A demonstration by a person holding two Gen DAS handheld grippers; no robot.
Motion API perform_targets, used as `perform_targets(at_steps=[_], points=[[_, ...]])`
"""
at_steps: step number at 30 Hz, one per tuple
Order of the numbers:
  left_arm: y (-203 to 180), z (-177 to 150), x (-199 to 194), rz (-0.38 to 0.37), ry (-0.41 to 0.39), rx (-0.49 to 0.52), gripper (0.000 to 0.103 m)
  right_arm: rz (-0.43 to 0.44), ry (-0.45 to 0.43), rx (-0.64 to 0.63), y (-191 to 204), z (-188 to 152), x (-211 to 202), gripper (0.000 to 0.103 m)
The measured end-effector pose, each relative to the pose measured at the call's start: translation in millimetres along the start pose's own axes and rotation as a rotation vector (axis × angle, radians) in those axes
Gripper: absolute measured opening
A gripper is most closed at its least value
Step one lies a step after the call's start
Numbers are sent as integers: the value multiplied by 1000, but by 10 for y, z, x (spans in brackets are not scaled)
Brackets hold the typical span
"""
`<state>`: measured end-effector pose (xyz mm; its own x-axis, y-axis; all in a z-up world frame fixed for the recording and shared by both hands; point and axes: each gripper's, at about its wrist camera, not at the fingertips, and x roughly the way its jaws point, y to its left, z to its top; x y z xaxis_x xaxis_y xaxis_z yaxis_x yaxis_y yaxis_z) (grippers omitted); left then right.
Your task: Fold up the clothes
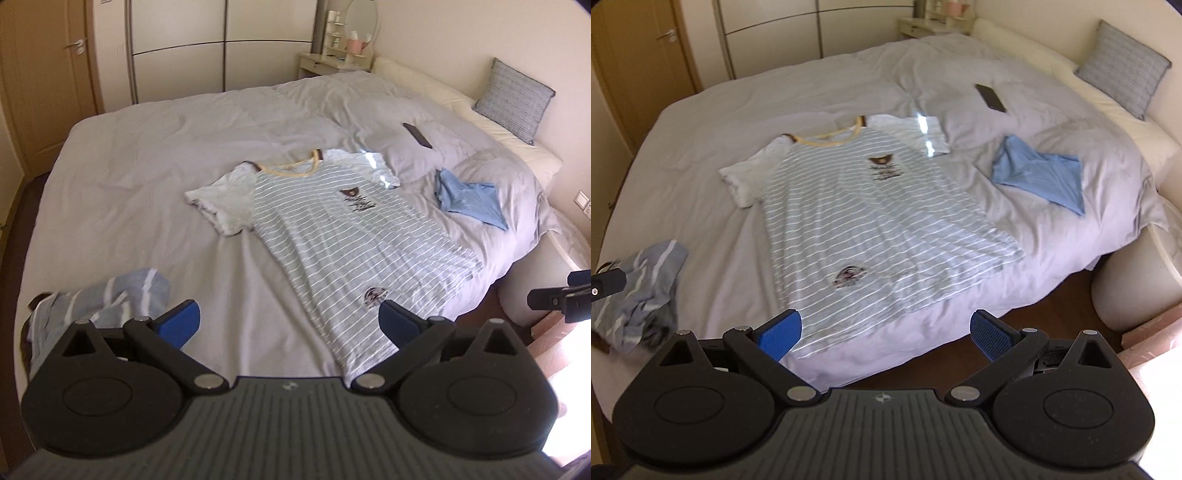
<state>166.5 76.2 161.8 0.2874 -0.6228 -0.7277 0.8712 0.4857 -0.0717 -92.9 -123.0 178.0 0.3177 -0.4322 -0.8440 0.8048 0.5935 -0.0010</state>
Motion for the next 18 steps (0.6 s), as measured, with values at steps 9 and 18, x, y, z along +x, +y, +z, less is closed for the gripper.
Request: perform_targets(at_steps=[9, 18], points=[[-3, -254, -89, -25, 59, 34, 102, 22, 12, -90, 415, -216, -93, 100], [-254, -346, 71, -85, 129, 106, 102, -4, 71, -59, 341, -569, -85, 100]])
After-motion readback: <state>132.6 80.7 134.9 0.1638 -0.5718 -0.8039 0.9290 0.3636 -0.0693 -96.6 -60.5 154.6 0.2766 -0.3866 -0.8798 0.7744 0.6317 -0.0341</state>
